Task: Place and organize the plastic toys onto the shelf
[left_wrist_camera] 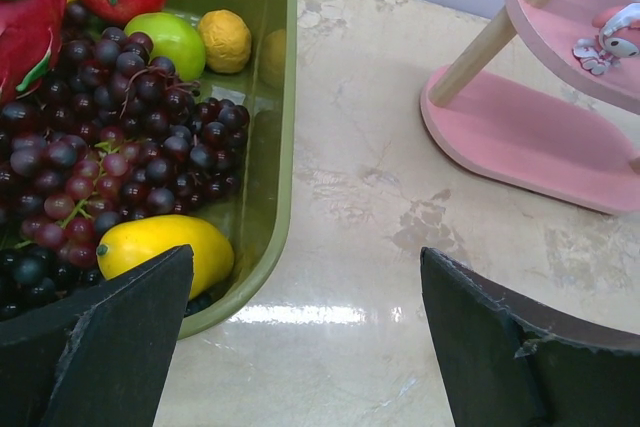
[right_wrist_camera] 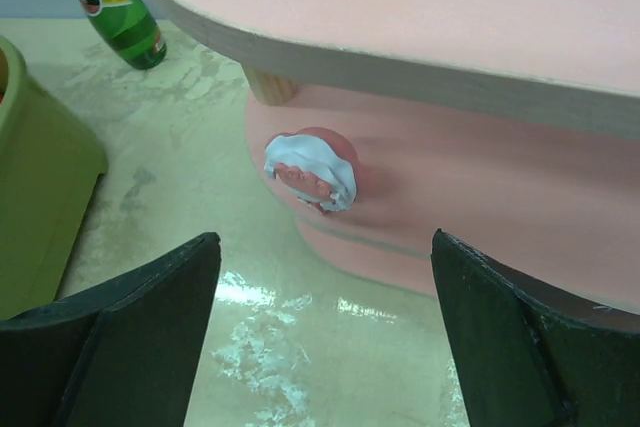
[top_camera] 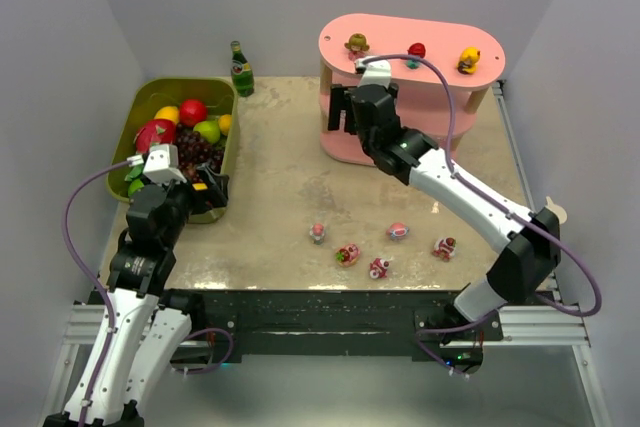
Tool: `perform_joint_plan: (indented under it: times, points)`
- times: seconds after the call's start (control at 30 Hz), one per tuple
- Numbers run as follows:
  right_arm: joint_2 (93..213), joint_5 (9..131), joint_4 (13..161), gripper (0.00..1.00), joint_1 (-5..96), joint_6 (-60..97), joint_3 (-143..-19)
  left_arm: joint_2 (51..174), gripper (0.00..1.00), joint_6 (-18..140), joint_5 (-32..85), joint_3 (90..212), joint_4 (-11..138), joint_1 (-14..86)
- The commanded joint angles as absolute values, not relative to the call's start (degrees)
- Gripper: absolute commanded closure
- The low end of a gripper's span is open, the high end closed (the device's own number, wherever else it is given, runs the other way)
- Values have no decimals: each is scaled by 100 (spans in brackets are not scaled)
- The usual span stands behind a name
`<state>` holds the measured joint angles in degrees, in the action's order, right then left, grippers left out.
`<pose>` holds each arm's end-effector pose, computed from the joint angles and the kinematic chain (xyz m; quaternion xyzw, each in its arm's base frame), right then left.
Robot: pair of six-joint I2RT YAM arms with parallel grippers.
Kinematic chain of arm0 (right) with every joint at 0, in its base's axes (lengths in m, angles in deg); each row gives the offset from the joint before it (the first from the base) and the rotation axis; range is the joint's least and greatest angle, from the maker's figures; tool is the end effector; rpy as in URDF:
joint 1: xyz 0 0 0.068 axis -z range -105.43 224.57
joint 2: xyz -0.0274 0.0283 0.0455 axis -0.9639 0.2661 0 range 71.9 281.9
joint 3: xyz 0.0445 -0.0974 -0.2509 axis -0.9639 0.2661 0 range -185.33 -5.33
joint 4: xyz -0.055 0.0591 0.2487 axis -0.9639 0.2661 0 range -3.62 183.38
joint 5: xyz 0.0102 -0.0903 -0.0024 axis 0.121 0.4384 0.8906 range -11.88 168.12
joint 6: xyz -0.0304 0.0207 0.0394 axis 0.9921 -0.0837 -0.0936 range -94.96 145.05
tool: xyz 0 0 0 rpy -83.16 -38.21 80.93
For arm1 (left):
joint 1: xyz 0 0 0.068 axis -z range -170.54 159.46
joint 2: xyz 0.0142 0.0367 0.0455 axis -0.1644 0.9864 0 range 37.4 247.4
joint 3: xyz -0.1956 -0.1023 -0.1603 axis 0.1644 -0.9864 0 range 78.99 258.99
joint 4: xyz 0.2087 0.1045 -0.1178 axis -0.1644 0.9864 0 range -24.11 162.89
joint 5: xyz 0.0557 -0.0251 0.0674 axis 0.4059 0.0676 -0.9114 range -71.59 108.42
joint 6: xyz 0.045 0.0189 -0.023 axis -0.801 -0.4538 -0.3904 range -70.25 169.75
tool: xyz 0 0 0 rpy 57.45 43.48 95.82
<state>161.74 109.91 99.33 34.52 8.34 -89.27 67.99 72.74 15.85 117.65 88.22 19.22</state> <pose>0.2937 0.2223 0.3783 -0.0023 0.7983 0.0699 0.5981 0.1316 -0.0211 0.3146 -0.1046 0.7824 -0.1560 0.5938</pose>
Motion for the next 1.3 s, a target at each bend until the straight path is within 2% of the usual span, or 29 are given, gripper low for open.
perform_joint_plan:
  times: [0.0,0.13,0.4,0.53,0.63,0.8,0.93,0.97,1.03,1.07,1.2,1.27]
  points:
    - [15471,10547,10194,11,3484,729,-8550,6720,1,7208,1718,11749,8743,1887]
    - [14408,9792,10194,11,3484,659,-7646,6737,1,7208,1806,11740,8716,1887]
    - [12781,9615,10932,11,3475,79,-6679,6878,0,7287,2210,11714,8646,1887]
    - [12595,8869,10748,11,3475,254,-5975,6948,1,7261,2456,11679,8655,1887]
    - [12727,7867,10275,13,3458,378,-5412,6913,0,7278,2746,11609,8681,1887]
    - [13034,8013,9272,13,2861,500,-4875,6825,0,7296,2958,11450,8628,1887]
    - [14033,8277,9166,28,2650,422,-5024,6939,0,7269,3054,11450,8628,1895]
    - [14185,8313,9122,36,2562,387,-5050,6948,0,7269,3081,11441,8628,1887]
    - [14492,8340,9017,44,2509,272,-5051,6948,0,7269,3063,11441,8646,1887]
    - [14737,8322,8868,51,2483,246,-5051,6948,0,7287,3054,11441,8655,1887]
    - [15301,8611,8708,67,2456,88,-5147,6939,0,7304,2941,11441,8690,1887]
    - [15529,8665,8700,73,2447,87,-5217,6931,1,7313,2905,11433,8707,1887]
